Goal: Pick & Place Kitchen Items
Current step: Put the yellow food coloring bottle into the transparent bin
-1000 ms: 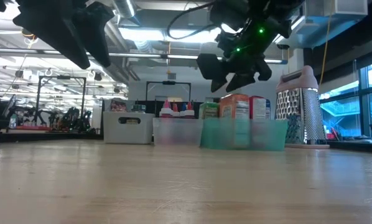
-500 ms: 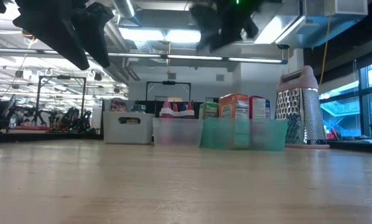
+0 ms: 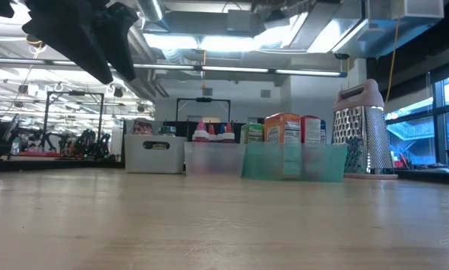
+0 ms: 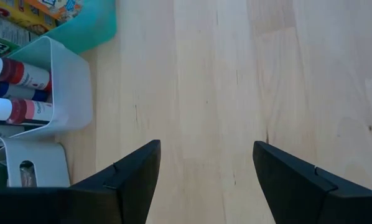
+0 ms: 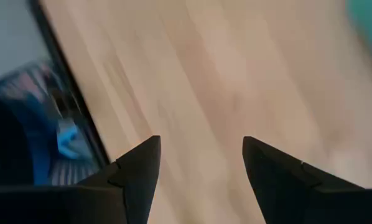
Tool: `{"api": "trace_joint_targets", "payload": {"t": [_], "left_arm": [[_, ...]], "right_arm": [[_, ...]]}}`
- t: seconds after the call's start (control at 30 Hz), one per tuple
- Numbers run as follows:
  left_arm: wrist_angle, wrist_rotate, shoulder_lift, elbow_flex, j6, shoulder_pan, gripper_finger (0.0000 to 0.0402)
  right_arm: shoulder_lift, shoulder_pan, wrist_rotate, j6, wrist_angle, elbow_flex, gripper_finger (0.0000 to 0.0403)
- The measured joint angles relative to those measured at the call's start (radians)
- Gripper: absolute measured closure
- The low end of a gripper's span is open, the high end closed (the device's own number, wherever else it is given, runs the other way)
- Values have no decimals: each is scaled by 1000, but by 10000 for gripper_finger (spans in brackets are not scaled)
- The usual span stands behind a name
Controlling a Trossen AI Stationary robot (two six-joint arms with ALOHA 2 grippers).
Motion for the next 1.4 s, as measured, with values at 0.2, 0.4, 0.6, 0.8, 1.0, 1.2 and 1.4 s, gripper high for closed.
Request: {"api": "trace_joint_targets", "payload": {"t": [0.2, 0.4, 0.6, 0.8, 1.0, 1.2, 1.4], "left_arm": [[28, 9, 0, 0, 2, 0, 151], [65, 11, 0, 0, 8, 7, 151], [148, 23, 0, 0, 58, 35, 151], [274, 93, 0, 0, 137, 72, 151], [350, 158, 0, 0, 179, 89, 151], [416, 162, 0, 0, 206, 89, 151], [458, 162, 0, 0, 200, 89, 151]], "right_arm": [[2, 99, -72, 405, -309, -1, 174], [2, 203, -212, 634, -349, -8, 165], [12, 326, -286, 863, -374, -8, 162], [15, 459, -254, 1057, -346, -8, 162], [45, 545, -176, 1143, -303, -8, 162], [95, 565, -175, 1136, -296, -8, 162], [130, 562, -177, 1103, -262, -8, 162]]}}
